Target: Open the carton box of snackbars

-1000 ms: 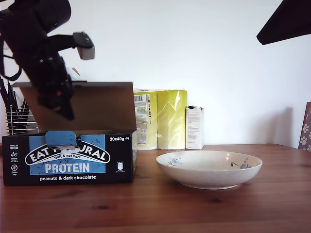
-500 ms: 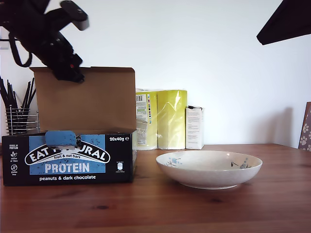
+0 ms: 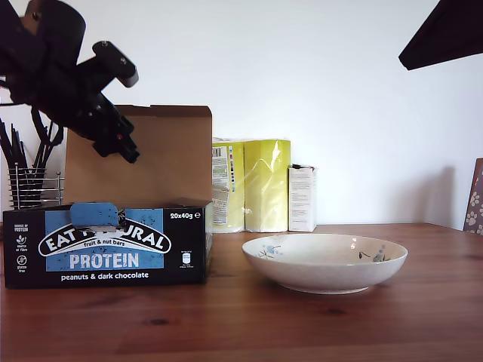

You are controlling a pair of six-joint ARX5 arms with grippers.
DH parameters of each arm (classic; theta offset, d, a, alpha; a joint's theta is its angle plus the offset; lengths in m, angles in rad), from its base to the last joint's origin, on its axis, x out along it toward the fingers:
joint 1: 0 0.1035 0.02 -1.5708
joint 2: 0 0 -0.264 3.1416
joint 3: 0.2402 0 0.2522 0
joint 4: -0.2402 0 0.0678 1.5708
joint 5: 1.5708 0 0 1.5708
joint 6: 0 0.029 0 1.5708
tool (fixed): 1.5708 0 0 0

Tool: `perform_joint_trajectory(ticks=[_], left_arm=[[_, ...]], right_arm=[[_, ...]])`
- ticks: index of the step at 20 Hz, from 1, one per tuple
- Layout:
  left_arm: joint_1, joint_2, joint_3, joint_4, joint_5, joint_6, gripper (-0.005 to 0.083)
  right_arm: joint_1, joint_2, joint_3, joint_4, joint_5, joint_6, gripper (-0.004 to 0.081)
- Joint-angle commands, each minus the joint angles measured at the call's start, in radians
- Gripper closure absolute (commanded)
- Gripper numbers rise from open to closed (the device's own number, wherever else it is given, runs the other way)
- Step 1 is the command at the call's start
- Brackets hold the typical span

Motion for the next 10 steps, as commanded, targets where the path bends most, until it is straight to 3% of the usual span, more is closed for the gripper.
perform_joint_trajectory(ticks=[1, 4, 10], left_arm=[[0.015, 0.034, -0.011, 0.079, 0.016, -0.006, 0.0794], [0.038, 0.099, 0.004, 0.158, 0.043, -0.036, 0.0794], [0.066, 0.232, 0.114, 0.156, 0.071, -0.098, 0.0794]], right_arm=[[0.004, 0.000, -0.003, 0.012, 0.000, 0.010, 0.0783], [0.004, 0.000, -0.003, 0.016, 0.000, 0.009, 0.0783], [0.004, 0.000, -0.003, 0.023, 0.000, 0.009, 0.0783]])
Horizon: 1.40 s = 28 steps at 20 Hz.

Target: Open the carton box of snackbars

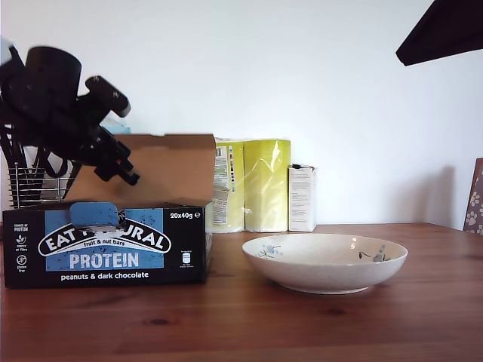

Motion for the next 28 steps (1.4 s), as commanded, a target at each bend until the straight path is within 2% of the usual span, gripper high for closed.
perform_joint_trajectory(ticks=[1, 4, 8, 18, 23, 28], left_arm=[[0.003, 0.036, 0.033, 0.003, 0.011, -0.036, 0.0794], [0.004, 0.088, 0.108, -0.088, 0.046, -0.071, 0.0794], [0.004, 0.119, 0.181, -0.306, 0.088, -0.098, 0.0794], [0.048, 0.119, 0.191, -0.578, 0.161, -0.123, 0.0795], [0.050, 0.119, 0.254, -0.702, 0.175, -0.123, 0.0795], [0.042, 0.074, 0.333, -0.763, 0.189, -0.162, 0.0795]], right_arm=[[0.004, 0.001, -0.003, 0.008, 0.000, 0.004, 0.0783], [0.004, 0.013, -0.003, 0.016, 0.000, 0.004, 0.0783], [0.004, 0.033, -0.003, 0.044, 0.000, 0.004, 0.0783], [0.004, 0.059, -0.003, 0.056, -0.013, 0.004, 0.0783], [0.005, 0.059, -0.003, 0.053, -0.055, 0.004, 0.0783], [0.004, 0.059, -0.003, 0.061, -0.043, 0.004, 0.0783]])
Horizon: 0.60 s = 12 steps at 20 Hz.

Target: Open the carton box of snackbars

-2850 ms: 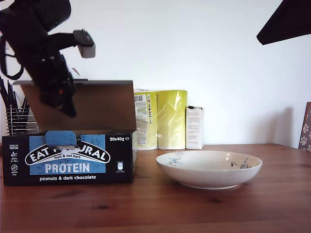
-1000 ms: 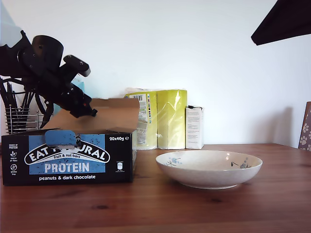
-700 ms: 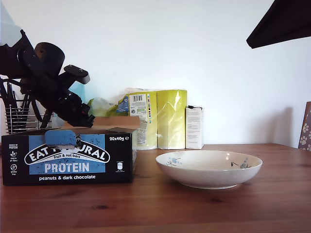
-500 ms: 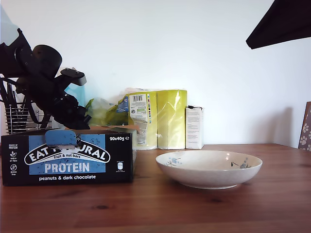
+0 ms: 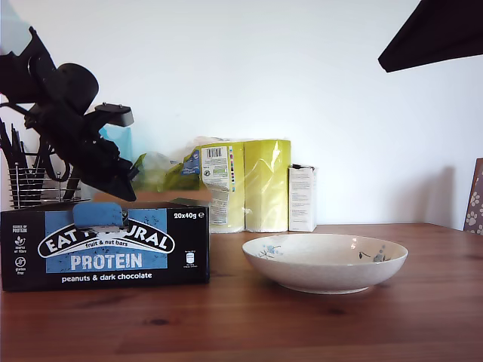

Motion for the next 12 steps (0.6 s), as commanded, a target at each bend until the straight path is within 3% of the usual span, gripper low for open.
perform_joint_trajectory(ticks=[1, 7, 12], left_arm=[[-0.004, -0.021, -0.007, -0.029, 0.021, -0.029, 0.0795], [-0.005, -0.144, -0.007, -0.206, 0.071, -0.053, 0.0795], [-0.008, -0.252, -0.046, -0.328, 0.129, -0.064, 0.0795]], right_arm=[[0.004, -0.001, -0.003, 0.014, 0.021, 0.001, 0.0783], [-0.015, 0.011, -0.003, 0.067, 0.074, 0.001, 0.0783], [-0.084, 0.103, -0.003, 0.159, 0.074, 0.002, 0.0783]])
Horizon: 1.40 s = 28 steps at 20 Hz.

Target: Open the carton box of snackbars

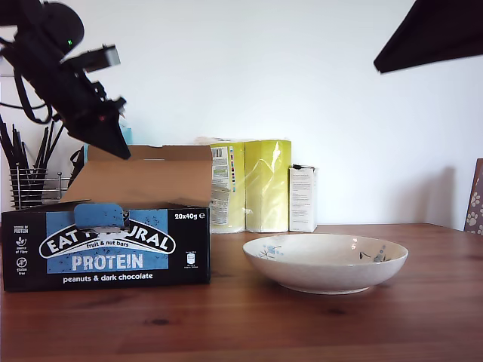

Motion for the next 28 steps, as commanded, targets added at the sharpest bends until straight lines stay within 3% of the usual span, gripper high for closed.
perform_joint_trajectory(ticks=[1, 8, 10, 14, 22, 28], left_arm=[[-0.003, -0.054, -0.078, -0.006, 0.021, -0.015, 0.0795], [-0.003, -0.471, -0.531, 0.275, 0.026, -0.163, 0.0795], [-0.005, -0.602, -0.649, 0.335, 0.021, -0.209, 0.0795], [-0.017, -0.855, -0.822, 0.343, 0.009, -0.304, 0.0795], [-0.122, -1.209, -0.874, 0.034, -0.048, -0.344, 0.0795], [-0.139, -1.249, -0.874, -0.044, -0.037, -0.342, 0.0795]], right_arm=[[-0.028, 0.041, -0.003, 0.027, 0.000, 0.002, 0.0783], [-0.160, 0.079, -0.003, 0.143, -0.031, 0.040, 0.0783], [-0.171, 0.078, -0.003, 0.150, -0.079, 0.052, 0.0783], [-0.167, 0.016, -0.003, 0.105, -0.090, 0.054, 0.0783], [-0.165, -0.289, -0.003, -0.154, -0.102, 0.077, 0.0783], [-0.163, -0.302, -0.003, -0.231, -0.106, 0.084, 0.0783]])
